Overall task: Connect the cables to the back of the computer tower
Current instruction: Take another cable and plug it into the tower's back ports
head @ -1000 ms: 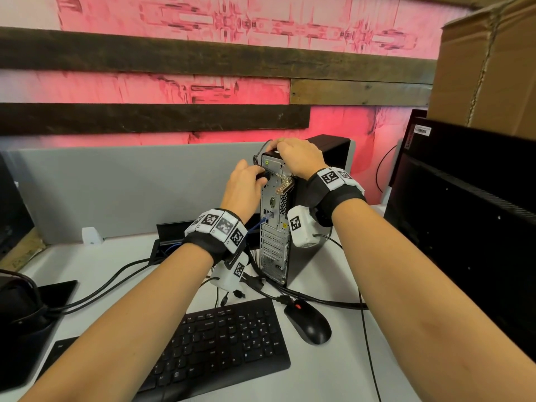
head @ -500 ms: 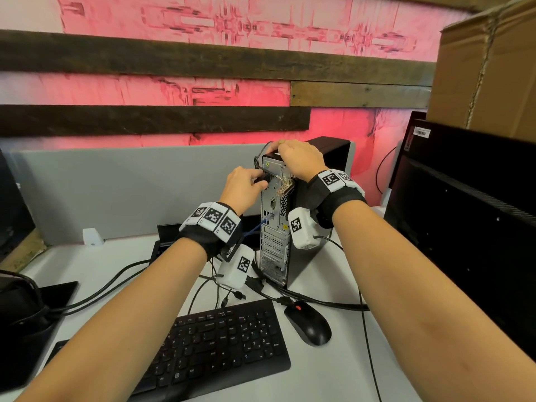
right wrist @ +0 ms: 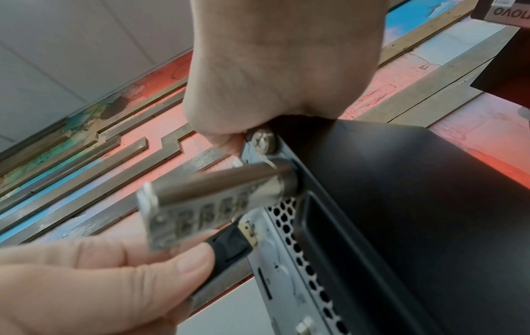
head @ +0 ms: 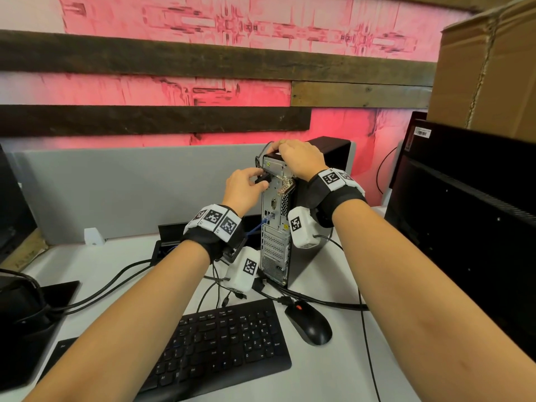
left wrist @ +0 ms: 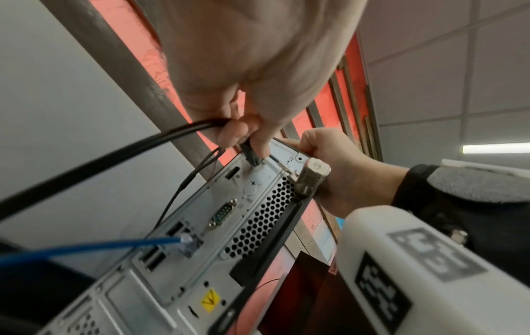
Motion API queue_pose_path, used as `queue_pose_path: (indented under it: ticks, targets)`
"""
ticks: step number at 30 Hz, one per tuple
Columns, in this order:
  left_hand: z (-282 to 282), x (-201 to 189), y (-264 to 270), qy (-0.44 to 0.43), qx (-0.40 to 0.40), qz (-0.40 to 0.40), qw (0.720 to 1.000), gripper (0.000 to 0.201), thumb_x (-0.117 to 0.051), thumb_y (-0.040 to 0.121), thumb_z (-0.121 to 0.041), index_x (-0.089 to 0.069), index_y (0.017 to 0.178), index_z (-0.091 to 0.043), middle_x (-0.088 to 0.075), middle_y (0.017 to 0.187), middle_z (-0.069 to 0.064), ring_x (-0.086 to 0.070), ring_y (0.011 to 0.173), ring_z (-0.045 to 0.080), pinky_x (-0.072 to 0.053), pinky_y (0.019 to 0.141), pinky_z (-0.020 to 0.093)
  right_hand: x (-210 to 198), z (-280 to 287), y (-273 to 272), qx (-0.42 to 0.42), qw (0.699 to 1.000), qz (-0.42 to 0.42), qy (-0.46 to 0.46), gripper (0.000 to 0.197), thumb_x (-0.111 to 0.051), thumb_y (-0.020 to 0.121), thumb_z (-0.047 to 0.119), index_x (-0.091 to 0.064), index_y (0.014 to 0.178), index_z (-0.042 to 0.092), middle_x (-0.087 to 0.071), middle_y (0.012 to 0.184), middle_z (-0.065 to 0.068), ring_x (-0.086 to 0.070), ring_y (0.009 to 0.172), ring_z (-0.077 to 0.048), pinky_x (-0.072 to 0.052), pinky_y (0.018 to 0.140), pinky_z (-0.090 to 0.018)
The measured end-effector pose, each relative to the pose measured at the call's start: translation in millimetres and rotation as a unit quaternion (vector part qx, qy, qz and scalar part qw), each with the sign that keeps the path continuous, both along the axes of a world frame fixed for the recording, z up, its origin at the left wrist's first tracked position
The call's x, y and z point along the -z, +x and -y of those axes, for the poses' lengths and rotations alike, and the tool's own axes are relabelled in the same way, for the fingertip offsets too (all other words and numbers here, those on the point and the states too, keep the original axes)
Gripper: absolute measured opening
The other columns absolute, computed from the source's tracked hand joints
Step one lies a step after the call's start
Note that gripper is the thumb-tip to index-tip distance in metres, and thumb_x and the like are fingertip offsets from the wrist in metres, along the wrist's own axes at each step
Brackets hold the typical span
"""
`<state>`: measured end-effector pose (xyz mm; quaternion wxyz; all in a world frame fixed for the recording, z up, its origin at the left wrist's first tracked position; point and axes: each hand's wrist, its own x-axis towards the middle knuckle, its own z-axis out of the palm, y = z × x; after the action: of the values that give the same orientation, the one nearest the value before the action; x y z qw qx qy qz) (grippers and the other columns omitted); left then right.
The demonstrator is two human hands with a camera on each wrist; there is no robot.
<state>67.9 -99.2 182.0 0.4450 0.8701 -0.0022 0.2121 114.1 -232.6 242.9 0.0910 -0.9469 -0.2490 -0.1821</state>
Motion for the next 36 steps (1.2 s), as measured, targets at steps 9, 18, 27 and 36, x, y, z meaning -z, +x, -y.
queue_pose_path:
  ticks: [9, 18, 27, 36]
  targets:
    - [10.4, 2.9, 8.9, -0.371, 0.05, -0.076, 0.924, 0.043, -0.057, 0.092, -0.005, -0.05, 0.134, -0.007, -0.057, 0.082, -0.001, -0.042, 0.046, 0.005, -0.038, 0.05, 0.018, -3.2, 1.1, -5.7, 0.005, 1.0, -0.012, 0.014, 0.042, -0.029, 0.1, 0.014, -0.056, 0.13, 0.025, -0.05, 0.143, 0.005, -0.044, 0.131, -0.019, -0.033, 0.104, -0.038]
    - [-5.1, -6.8, 11.9, -0.517, 0.119, -0.213, 0.82, 0.022, -0.056, 0.092, -0.007, -0.058, 0.106, -0.024, -0.056, 0.079, -0.004, -0.042, 0.032, 0.004, -0.038, 0.037, 0.01, -2.5, 2.0, -4.5, 0.009, 1.0, -0.008, 0.011, 0.04, -0.031, 0.1, 0.015, -0.057, 0.13, 0.025, -0.05, 0.143, 0.003, -0.046, 0.13, -0.022, -0.034, 0.105, -0.039]
    - [0.4, -30.7, 7.4, -0.495, 0.11, -0.212, 0.835, 0.021, -0.047, 0.097, -0.002, -0.061, 0.105, -0.016, -0.052, 0.08, -0.005, -0.044, 0.042, -0.001, -0.042, 0.036, 0.005, 2.7, 0.9, 7.3, -0.002, 0.996, 0.039, -0.078, 0.047, -0.045, 0.091, 0.005, -0.052, 0.134, 0.024, -0.049, 0.143, 0.005, -0.047, 0.13, -0.023, -0.042, 0.102, -0.044]
    - [-4.2, -13.4, 9.3, -0.327, 0.101, -0.087, 0.936, 0.032, -0.058, 0.089, 0.003, -0.056, 0.122, 0.006, -0.06, 0.085, 0.006, -0.058, 0.078, 0.013, -0.055, 0.074, 0.02, 4.6, -0.5, 12.5, 0.0, 0.997, 0.037, -0.06, 0.043, -0.037, 0.095, 0.009, -0.054, 0.131, 0.025, -0.051, 0.142, 0.005, -0.047, 0.131, -0.021, -0.04, 0.105, -0.045]
